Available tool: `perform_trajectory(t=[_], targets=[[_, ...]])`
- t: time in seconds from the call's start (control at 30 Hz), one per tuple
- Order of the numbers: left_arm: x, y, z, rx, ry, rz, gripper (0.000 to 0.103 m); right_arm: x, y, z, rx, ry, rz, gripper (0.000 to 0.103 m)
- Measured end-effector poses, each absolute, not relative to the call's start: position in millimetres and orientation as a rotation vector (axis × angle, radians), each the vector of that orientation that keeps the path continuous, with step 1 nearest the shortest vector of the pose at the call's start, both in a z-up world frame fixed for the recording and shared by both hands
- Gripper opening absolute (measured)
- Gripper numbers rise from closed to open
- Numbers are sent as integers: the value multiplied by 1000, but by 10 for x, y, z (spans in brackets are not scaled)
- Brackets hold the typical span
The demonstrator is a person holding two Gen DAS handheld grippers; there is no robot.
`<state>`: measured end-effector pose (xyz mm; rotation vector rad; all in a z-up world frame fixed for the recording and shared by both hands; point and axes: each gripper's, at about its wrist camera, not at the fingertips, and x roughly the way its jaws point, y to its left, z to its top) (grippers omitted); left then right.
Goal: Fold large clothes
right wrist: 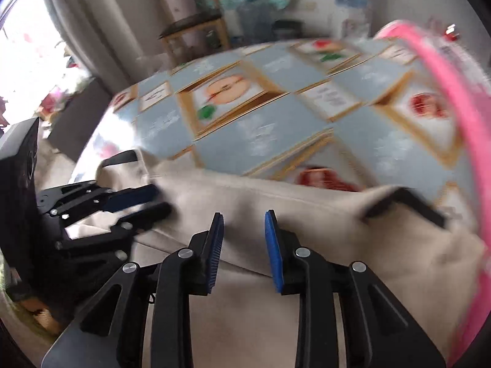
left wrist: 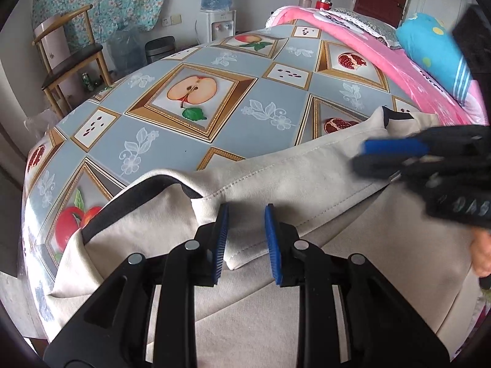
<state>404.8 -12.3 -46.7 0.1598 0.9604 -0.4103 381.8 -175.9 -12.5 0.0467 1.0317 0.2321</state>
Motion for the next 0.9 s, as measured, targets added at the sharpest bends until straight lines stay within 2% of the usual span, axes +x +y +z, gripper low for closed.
perform_trajectory(t=[0.03, 0.07, 0.2, 0.27, 0.33, 0.4, 0.57, 0.63, 0.77, 0.9], targets=[[4048, -119, -466, 159, 958, -410, 23, 3790, -1841, -149, 56, 1033, 200, 35], [4044, -116, -468, 155, 956, -409, 23, 3800, -1919, -252, 68, 1069, 169, 41], [4040, -112, -452, 136, 968, -393, 24, 3828, -2014, -369, 98, 1113, 186, 44], [4031, -92, -415, 129, 986, -371, 29, 3763, -2043, -243, 141, 1105, 203, 44], [3954, -45, -278, 142, 969, -314, 46, 3603, -2052, -36, 126, 1067, 219, 46], [3851, 16, -131, 142, 952, -304, 49, 3344, -2054, 193, 93, 1016, 226, 68], [3211, 239, 424, 161, 881, -291, 71, 2635, -2142, 514, 105, 952, 257, 79], [2861, 336, 591, 172, 863, -267, 78, 2381, -2174, 551, 138, 943, 267, 80], [2210, 511, 656, 164, 869, -237, 81, 1861, -2175, 461, 195, 947, 289, 80], [1613, 725, 495, 90, 867, -195, 82, 1468, -2107, 335, 196, 949, 278, 80]])
